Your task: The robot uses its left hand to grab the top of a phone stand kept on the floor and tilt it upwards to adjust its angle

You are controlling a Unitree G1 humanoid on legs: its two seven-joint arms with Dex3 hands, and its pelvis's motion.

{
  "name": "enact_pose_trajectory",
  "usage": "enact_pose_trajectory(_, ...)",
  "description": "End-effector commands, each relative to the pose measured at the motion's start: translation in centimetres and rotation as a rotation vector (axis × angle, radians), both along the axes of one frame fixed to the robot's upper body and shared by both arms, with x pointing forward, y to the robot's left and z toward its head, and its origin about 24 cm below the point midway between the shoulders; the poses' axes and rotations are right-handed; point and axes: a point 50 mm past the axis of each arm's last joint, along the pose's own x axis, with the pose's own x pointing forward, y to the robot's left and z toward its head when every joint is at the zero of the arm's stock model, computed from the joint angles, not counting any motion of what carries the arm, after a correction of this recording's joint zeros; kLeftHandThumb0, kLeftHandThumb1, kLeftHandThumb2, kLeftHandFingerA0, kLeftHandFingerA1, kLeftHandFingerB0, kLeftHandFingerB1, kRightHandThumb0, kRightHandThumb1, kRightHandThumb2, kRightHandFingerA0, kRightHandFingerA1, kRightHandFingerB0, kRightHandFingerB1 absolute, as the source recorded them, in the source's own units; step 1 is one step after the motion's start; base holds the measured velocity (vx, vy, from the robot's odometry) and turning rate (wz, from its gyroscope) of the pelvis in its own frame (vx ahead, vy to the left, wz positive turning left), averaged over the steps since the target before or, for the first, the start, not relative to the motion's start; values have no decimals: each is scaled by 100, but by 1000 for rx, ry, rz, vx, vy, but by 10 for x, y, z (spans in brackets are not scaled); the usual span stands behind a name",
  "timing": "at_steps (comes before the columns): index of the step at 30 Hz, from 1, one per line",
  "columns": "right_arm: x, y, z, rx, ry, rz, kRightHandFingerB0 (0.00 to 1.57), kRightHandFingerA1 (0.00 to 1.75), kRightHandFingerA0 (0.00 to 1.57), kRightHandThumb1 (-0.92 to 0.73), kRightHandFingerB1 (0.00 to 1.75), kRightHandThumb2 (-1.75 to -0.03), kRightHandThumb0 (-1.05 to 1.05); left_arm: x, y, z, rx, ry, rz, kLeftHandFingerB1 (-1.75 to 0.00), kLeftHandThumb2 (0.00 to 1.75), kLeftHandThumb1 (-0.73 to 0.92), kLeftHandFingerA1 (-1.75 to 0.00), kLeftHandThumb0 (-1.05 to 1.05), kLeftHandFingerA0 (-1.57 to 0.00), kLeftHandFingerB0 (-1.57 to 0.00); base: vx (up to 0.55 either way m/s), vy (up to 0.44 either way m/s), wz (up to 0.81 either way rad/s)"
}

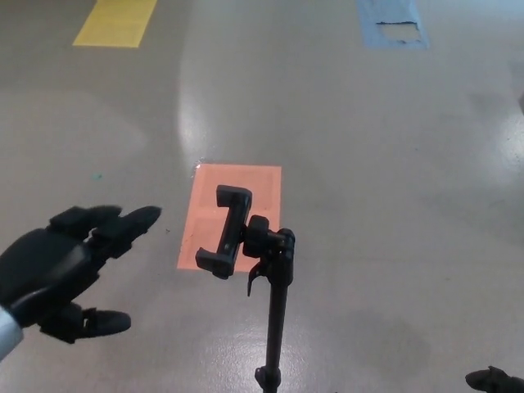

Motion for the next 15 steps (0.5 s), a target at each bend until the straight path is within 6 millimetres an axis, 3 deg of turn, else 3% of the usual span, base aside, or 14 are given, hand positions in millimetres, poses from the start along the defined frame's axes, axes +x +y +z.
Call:
enact_pose_trajectory(1, 1, -6, 3, -15, 9, -4, 0, 48, 0, -50, 47, -103, -34, 1, -8, 13, 78, -88, -69, -12, 88, 53, -2, -84, 0, 0, 0, 0, 0)
enact_pose_trajectory(7, 0, -7, 2, -28, 14, 3, 1, 48, 1, -50, 47, -102, -33, 5, -10, 25, 69, -121, -82, -11, 88, 54, 0, -86, 0, 0, 0, 0, 0)
enact_pose_trajectory(8, 0, -7, 2, -30, 15, 4, 14, 33, 21, -70, 27, -62, -57, 7, -10, 28, 76, -121, -79, -12, 90, 55, -3, -85, 0, 0, 0, 0, 0)
enact_pose_trajectory(15, 2, -7, 3, -36, 18, 0, 15, 33, 22, -70, 27, -62, -57, 13, -11, 41, 104, -135, -76, -9, 91, 57, -3, -87, 0, 0, 0, 0, 0)
